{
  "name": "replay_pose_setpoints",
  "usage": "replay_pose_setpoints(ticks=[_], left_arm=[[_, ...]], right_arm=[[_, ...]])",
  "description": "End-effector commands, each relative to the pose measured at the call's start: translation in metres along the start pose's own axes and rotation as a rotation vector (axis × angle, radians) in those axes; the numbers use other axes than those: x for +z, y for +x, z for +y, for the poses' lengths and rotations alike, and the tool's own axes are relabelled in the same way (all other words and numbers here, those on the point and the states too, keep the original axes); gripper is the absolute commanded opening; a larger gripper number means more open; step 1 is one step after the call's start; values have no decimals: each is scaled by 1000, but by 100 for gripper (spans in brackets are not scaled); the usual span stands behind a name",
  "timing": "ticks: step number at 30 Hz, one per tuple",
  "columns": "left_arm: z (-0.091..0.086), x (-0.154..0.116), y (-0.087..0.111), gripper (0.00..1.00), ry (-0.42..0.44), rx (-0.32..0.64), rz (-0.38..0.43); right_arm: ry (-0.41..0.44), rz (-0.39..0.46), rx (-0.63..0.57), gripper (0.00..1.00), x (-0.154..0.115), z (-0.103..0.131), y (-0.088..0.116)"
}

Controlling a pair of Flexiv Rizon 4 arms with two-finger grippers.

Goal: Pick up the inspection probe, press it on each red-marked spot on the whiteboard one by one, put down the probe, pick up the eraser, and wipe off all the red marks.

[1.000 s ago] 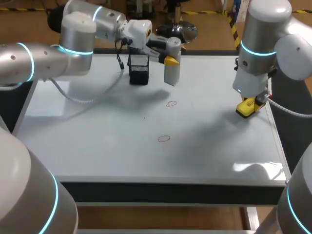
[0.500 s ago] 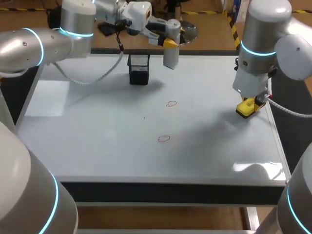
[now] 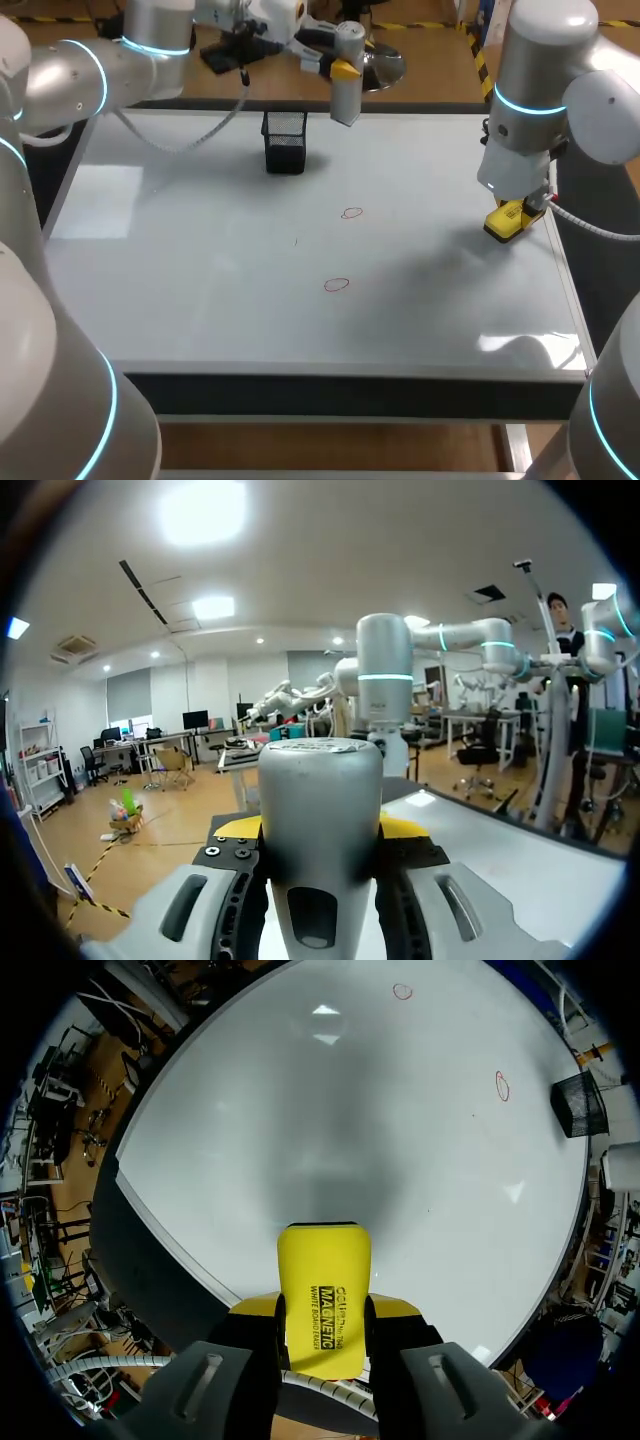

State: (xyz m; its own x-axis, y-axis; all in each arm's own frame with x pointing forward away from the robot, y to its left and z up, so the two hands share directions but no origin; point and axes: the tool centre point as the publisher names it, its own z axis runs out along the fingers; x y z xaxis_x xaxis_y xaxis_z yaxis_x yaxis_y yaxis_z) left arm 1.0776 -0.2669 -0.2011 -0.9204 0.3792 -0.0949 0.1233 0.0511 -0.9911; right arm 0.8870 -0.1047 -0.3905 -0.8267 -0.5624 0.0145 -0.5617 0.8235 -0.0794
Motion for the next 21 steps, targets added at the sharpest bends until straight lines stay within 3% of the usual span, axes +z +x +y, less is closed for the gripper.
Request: replay_pose_setpoints(ticks=[1, 21], left_arm=[[2, -3, -11, 0, 6, -2, 168], [0, -5, -18, 0, 13, 3, 185]], right_arm=[[3, 2, -1, 0, 0, 0, 0], [3, 2, -1, 0, 0, 0, 0]])
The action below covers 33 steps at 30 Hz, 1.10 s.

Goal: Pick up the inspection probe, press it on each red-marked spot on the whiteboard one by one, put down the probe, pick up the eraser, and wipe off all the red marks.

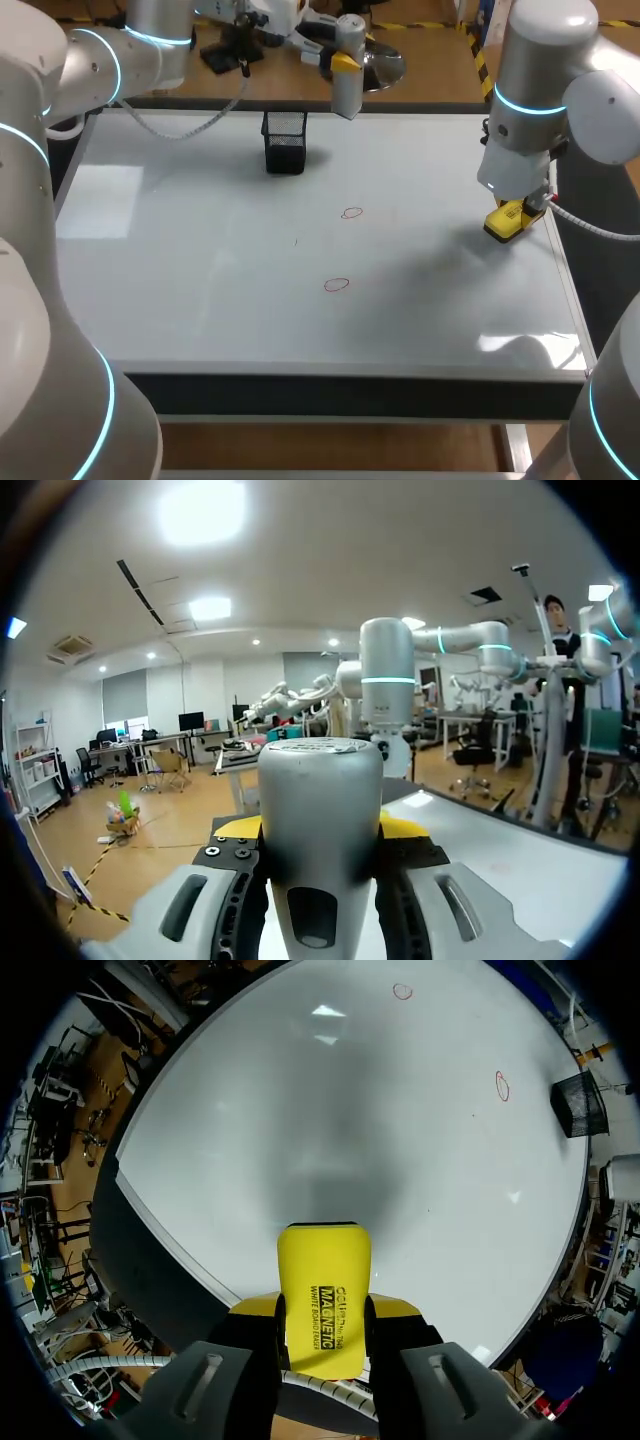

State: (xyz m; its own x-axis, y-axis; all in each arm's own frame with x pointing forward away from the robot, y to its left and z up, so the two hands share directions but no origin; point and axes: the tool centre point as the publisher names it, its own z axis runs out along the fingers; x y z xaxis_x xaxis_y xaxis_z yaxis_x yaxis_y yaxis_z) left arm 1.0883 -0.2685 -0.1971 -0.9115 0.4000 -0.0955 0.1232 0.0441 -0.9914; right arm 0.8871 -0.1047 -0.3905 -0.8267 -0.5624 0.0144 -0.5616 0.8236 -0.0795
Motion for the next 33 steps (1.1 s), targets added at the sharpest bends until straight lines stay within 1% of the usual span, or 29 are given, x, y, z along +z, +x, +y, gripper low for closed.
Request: replay_pose_setpoints(ticks=[1, 2, 4, 7, 11, 17, 22, 25, 30, 33], left_arm=[[2, -2, -7, 0, 7, 0, 162], [2, -2, -7, 0, 7, 0, 162], [2, -2, -7, 0, 7, 0, 162], [2, -2, -7, 0, 7, 0, 162], [2, -2, -7, 0, 7, 0, 162], [2, -2, -7, 0, 7, 0, 162], [2, -2, -7, 0, 7, 0, 162], [2, -2, -7, 0, 7, 0, 162], [2, -2, -7, 0, 7, 0, 162], [2, -2, -7, 0, 7, 0, 162]], right_arm=[[3, 2, -1, 0, 0, 0, 0], [3, 2, -1, 0, 0, 0, 0], [1, -20, -29, 0, -4, 4, -6], [25, -13, -73, 0, -9, 13, -15], [40, -16, -156, 0, -16, 34, -30], [39, -32, -321, 0, -18, 75, -66], [11, -61, -441, 0, -18, 106, -97], [9, -64, -516, 0, -18, 124, -114], [-1, -84, -625, 0, -20, 150, -140], [-4, -82, -690, 0, -20, 165, -154]])
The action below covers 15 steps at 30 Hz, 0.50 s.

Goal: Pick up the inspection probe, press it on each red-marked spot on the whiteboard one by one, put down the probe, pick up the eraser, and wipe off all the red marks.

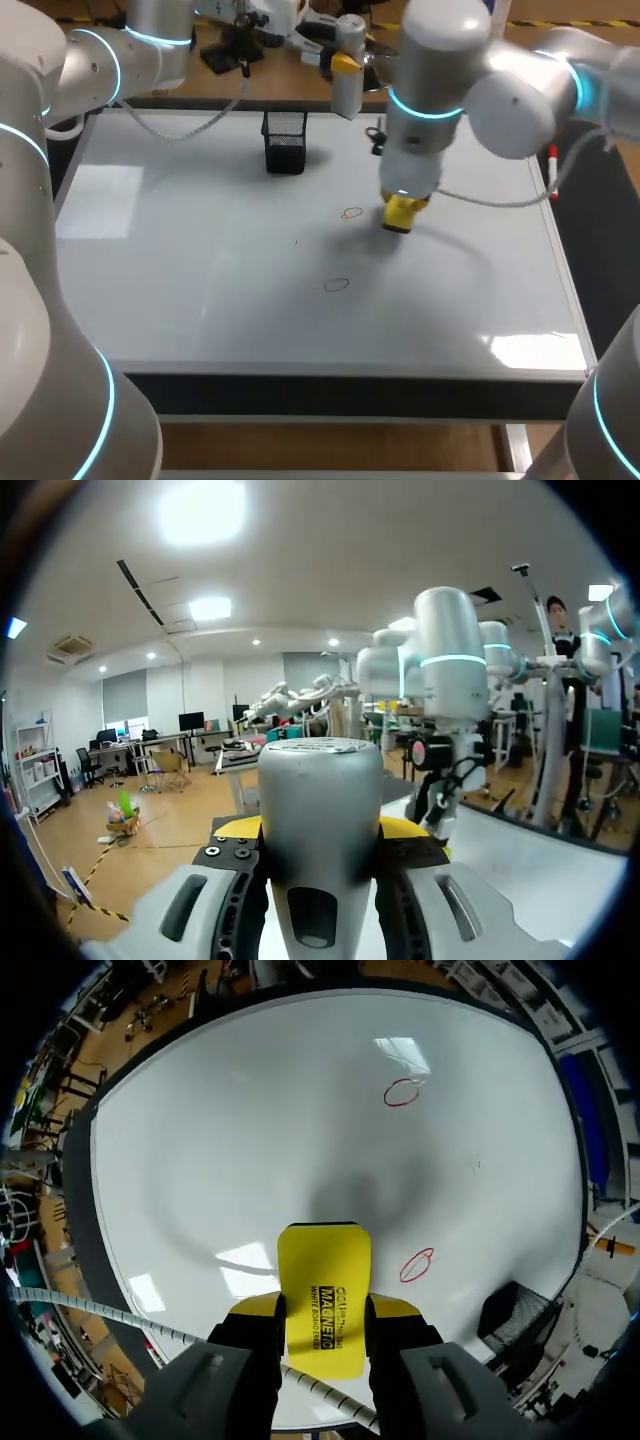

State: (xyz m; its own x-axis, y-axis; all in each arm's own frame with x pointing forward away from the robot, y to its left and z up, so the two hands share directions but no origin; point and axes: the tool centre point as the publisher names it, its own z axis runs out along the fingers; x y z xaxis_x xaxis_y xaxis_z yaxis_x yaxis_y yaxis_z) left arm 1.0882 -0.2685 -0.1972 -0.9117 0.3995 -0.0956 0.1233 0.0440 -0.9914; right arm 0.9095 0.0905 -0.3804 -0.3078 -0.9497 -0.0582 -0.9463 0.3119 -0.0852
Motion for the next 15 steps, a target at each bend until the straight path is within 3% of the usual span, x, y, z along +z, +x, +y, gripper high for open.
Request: replay_pose_setpoints(ticks=[1, 15], left_arm=[[2, -2, -7, 0, 7, 0, 163], [2, -2, -7, 0, 7, 0, 163]], right_arm=[[-15, 44, -57, 0, 9, 0, -36], [-49, 54, -222, 0, 31, 11, -96]])
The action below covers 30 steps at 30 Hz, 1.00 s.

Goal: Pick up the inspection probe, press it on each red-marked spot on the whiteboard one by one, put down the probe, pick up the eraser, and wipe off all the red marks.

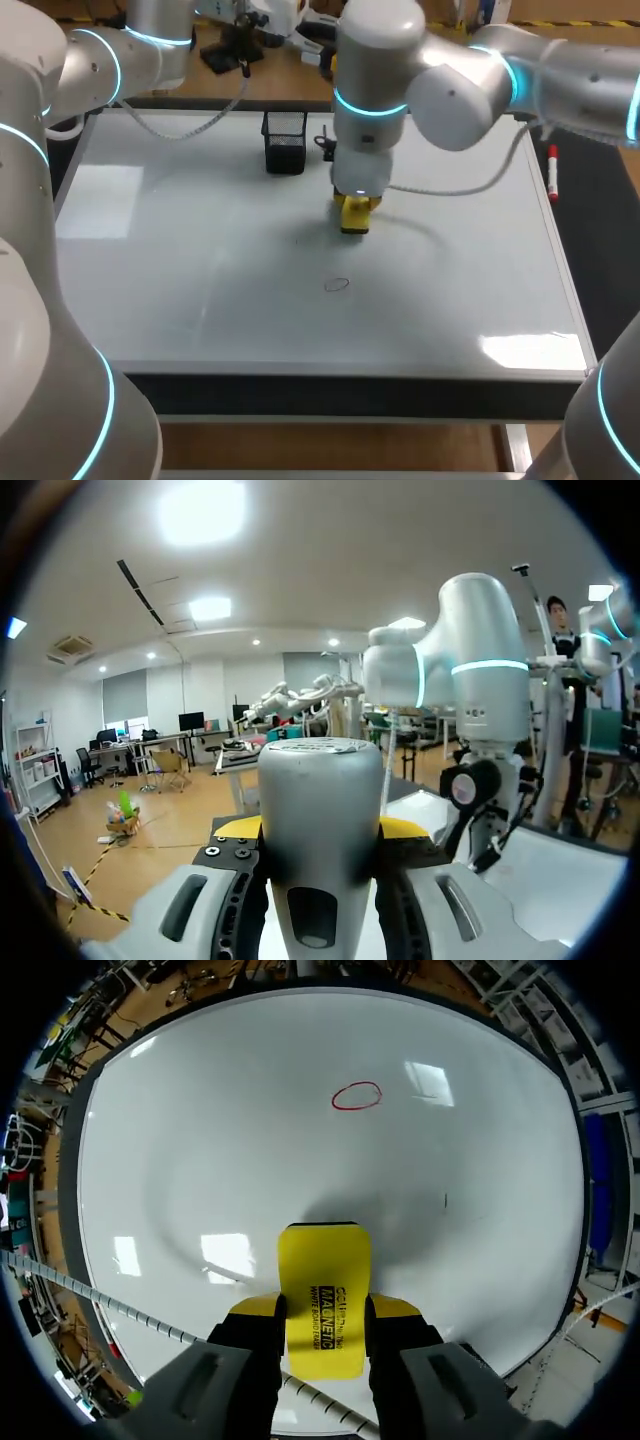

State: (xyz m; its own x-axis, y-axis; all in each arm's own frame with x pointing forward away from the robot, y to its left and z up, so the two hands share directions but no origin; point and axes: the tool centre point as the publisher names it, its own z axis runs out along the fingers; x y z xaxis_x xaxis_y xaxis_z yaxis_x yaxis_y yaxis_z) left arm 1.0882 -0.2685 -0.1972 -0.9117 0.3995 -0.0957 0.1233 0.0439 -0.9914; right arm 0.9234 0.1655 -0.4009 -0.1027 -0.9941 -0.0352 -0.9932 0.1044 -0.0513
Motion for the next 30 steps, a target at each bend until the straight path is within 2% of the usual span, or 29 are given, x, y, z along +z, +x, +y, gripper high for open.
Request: replay_pose_setpoints(ticks=[1, 6, 13, 22, 30], left_arm=[[2, -2, -7, 0, 7, 0, 163], [2, -2, -7, 0, 7, 0, 163], [2, -2, -7, 0, 7, 0, 163], [2, -2, -7, 0, 7, 0, 163], [2, -2, -7, 0, 7, 0, 163]], right_arm=[[-10, 43, -18, 0, 7, -6, -25], [-15, 32, -41, 0, 8, -9, -38], [-21, 33, -50, 0, 11, -10, -40], [-47, 44, -37, 0, 23, -8, -33], [-68, 51, -9, 0, 30, -8, -18]])
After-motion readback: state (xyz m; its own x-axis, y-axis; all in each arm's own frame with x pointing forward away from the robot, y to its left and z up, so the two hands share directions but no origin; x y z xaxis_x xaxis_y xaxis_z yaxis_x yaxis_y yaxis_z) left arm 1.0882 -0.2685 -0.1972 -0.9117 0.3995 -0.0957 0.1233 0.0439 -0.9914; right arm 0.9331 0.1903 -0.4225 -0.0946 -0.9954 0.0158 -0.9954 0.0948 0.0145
